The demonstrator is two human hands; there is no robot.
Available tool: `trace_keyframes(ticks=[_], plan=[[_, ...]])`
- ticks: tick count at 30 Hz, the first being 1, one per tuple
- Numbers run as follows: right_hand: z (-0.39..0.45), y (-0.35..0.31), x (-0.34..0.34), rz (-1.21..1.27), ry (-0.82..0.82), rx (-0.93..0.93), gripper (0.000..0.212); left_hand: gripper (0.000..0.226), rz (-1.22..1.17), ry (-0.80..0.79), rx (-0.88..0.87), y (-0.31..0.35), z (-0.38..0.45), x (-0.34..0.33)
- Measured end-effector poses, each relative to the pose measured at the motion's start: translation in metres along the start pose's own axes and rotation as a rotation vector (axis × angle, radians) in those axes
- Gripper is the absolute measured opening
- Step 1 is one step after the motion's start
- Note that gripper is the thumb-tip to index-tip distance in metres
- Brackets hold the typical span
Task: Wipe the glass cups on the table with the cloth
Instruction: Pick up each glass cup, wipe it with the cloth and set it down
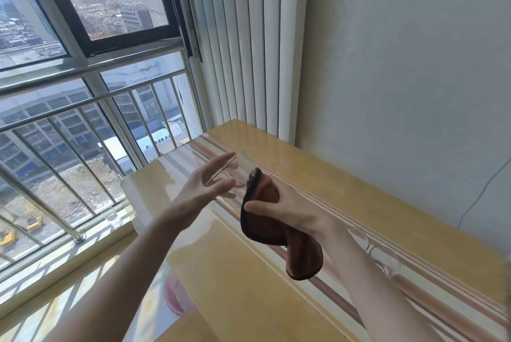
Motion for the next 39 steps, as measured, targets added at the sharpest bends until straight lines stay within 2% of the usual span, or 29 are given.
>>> trace_keyframes(ticks=[3, 7, 9, 13, 14, 16, 19, 21, 24, 27, 30, 34, 39], plan=[[-0.005, 0.003, 0.001, -0.112, -0.009, -0.009, 0.087, 0.085, -0.038, 0.03, 0.036, -0.01, 0.0, 0.002], [-0.012, 0.004, -0.001, -0.149, 0.123, 0.01, 0.085, 0.083, -0.116, -0.002, 0.087, -0.015, 0.001, -0.002], [-0.017, 0.005, -0.002, -0.181, 0.223, 0.004, 0.084, 0.092, -0.087, -0.021, 0.121, -0.01, 0.003, -0.004], [-0.026, -0.003, 0.001, -0.535, 0.41, 0.06, 0.092, 0.123, 0.138, 0.03, 0.228, 0.007, 0.006, -0.011], [-0.027, -0.005, 0.001, -0.592, 0.457, 0.078, 0.094, 0.124, 0.192, 0.052, 0.265, 0.011, 0.005, -0.014], [-0.027, -0.007, 0.002, -0.745, 0.557, 0.133, 0.095, 0.105, 0.254, 0.077, 0.336, 0.015, 0.004, -0.017], [-0.028, -0.006, 0.003, -0.931, 0.657, 0.21, 0.096, 0.083, 0.2, 0.093, 0.346, 0.016, 0.002, -0.022], [-0.031, -0.002, 0.004, -0.911, 0.639, 0.283, 0.091, 0.077, 0.13, 0.113, 0.295, 0.014, -0.001, -0.024], [-0.036, -0.005, 0.012, -0.694, 0.584, 0.387, 0.073, 0.077, 0.016, 0.067, 0.212, 0.008, -0.005, -0.027], [-0.036, -0.019, 0.017, -0.698, 0.61, 0.398, 0.071, 0.09, -0.041, 0.022, 0.187, 0.002, -0.005, -0.026], [-0.03, -0.033, 0.019, -0.802, 0.514, 0.324, 0.084, 0.094, -0.027, -0.003, 0.155, 0.0, -0.003, -0.025], [-0.023, -0.042, 0.022, -0.772, 0.322, 0.185, 0.102, 0.093, -0.008, -0.018, 0.089, 0.002, -0.001, -0.025], [-0.01, -0.03, 0.029, -0.359, 0.041, 0.051, 0.087, 0.092, -0.012, 0.004, 0.025, 0.003, -0.002, -0.019]])
Point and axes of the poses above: each hand's wrist, its own z-axis towards the middle knuckle, its own x-axis out of the back of the hand, y = z × x, the point moved 5 cm from there along z, towards the middle knuckle, and after that the axes turned 9 degrees about -z, right-handed, at the moved point
